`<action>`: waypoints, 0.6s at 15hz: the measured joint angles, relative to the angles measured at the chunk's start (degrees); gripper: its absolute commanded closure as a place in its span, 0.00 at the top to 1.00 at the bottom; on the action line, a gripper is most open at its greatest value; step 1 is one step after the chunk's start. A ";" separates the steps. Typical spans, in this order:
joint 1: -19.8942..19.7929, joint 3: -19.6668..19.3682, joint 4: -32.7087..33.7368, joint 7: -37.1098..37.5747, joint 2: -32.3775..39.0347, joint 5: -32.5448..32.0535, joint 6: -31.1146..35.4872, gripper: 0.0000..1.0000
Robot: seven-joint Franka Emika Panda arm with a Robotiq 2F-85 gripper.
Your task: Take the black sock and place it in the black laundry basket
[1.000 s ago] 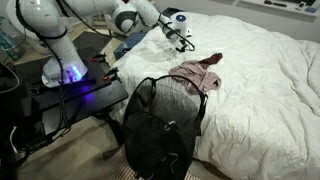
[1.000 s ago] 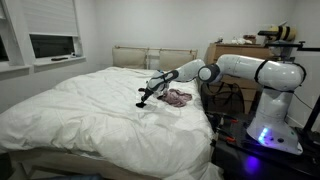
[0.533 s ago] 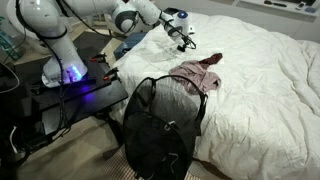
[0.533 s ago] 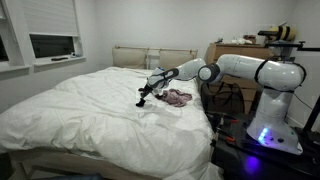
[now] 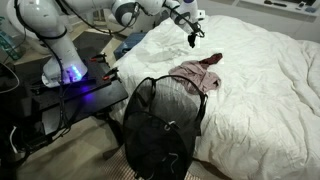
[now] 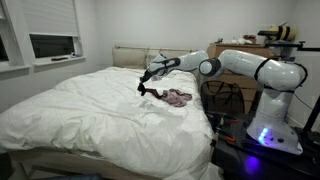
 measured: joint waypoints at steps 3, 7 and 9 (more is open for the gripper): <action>-1.13 -0.74 -0.03 1.85 -3.49 -0.01 -2.11 0.00; -2.56 -3.45 -0.50 4.83 -8.28 -0.10 -8.32 0.00; -3.31 -5.02 -1.09 5.81 -10.74 -0.11 -12.45 0.00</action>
